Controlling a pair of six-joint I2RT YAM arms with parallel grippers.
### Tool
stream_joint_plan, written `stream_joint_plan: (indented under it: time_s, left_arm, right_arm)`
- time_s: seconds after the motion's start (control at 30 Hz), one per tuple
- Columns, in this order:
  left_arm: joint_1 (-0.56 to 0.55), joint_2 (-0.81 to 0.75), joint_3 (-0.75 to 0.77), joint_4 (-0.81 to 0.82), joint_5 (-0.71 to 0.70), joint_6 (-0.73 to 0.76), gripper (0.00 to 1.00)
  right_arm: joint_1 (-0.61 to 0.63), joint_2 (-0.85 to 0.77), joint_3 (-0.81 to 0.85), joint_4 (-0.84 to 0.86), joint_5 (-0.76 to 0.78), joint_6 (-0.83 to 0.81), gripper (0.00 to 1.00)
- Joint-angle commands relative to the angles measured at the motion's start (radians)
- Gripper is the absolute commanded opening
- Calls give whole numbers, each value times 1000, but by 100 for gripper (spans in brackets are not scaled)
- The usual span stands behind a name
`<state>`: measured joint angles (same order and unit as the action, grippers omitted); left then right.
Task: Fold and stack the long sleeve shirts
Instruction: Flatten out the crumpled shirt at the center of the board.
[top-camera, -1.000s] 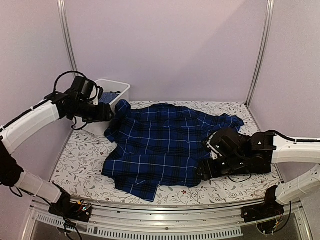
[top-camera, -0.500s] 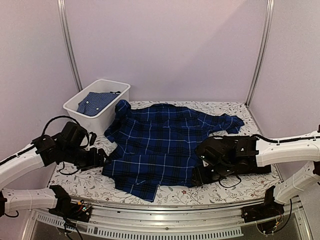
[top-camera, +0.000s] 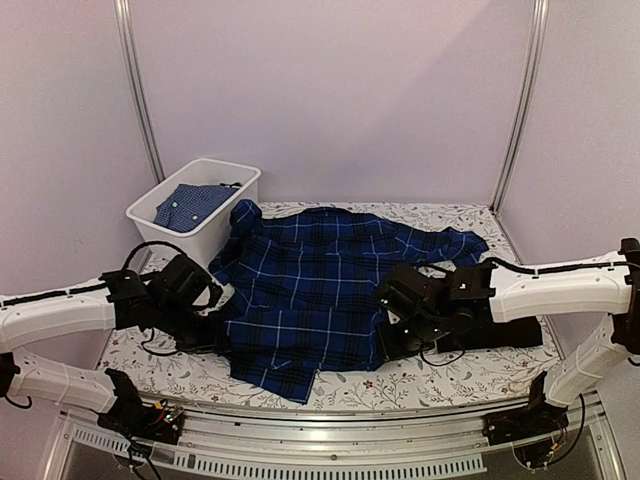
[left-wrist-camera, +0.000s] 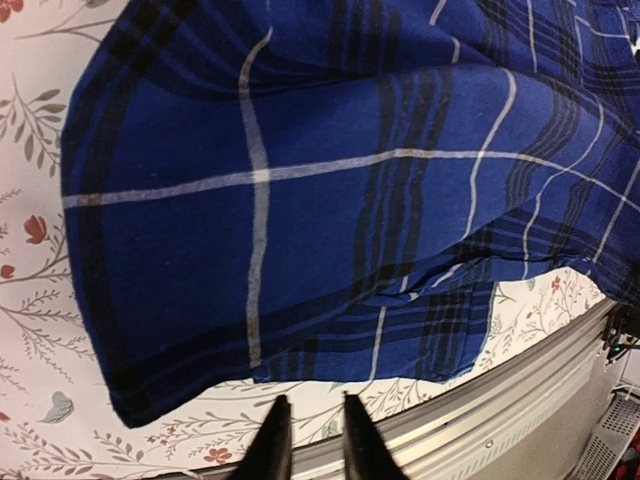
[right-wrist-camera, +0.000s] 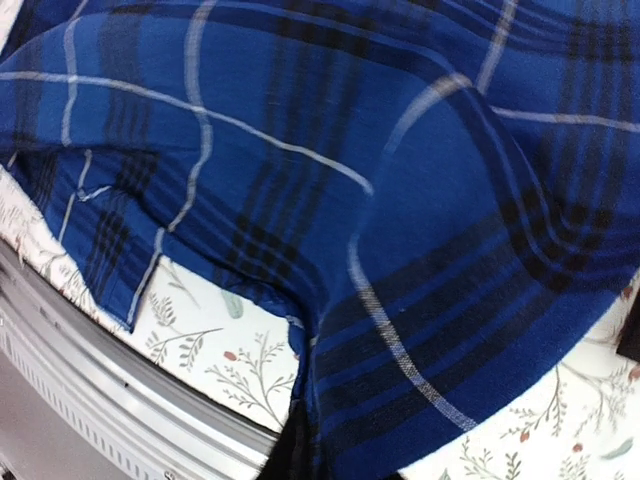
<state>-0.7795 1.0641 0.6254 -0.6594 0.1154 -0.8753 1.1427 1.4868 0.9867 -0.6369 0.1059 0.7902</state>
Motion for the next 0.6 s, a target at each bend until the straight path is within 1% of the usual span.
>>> stream_joint_plan:
  time_s: [0.0, 0.07, 0.13, 0.23, 0.3, 0.37, 0.4, 0.47, 0.53, 0.57]
  left_arm:
    - [-22, 27, 153, 11, 75, 50, 0]
    - [-22, 21, 259, -37, 95, 71, 0]
    - [-11, 17, 349, -97, 117, 83, 0]
    - [39, 12, 418, -155, 180, 87, 0]
    - [85, 5, 405, -173, 212, 101, 0]
    - [120, 5, 374, -185, 214, 121, 1]
    - [131, 5, 354, -173, 215, 123, 2]
    - [142, 1, 305, -112, 231, 115, 11]
    - [145, 11, 256, -27, 277, 95, 14]
    - [143, 21, 241, 10, 294, 85, 15]
  right_arm:
    - [-33, 2, 125, -36, -86, -63, 2]
    - [-60, -11, 180, -60, -150, -88, 0]
    - [-100, -27, 237, -87, -212, -107, 0]
    - [-188, -57, 297, -117, -316, -112, 0]
    - [-271, -93, 295, -123, -370, -116, 0]
    - [-357, -111, 257, -129, -378, -132, 0]
    - [-386, -113, 222, -117, -377, -144, 0]
    - [-441, -102, 123, -53, -387, -163, 1]
    - [-488, -62, 35, 65, -445, -164, 1]
    - [-502, -34, 19, 116, -462, -162, 2]
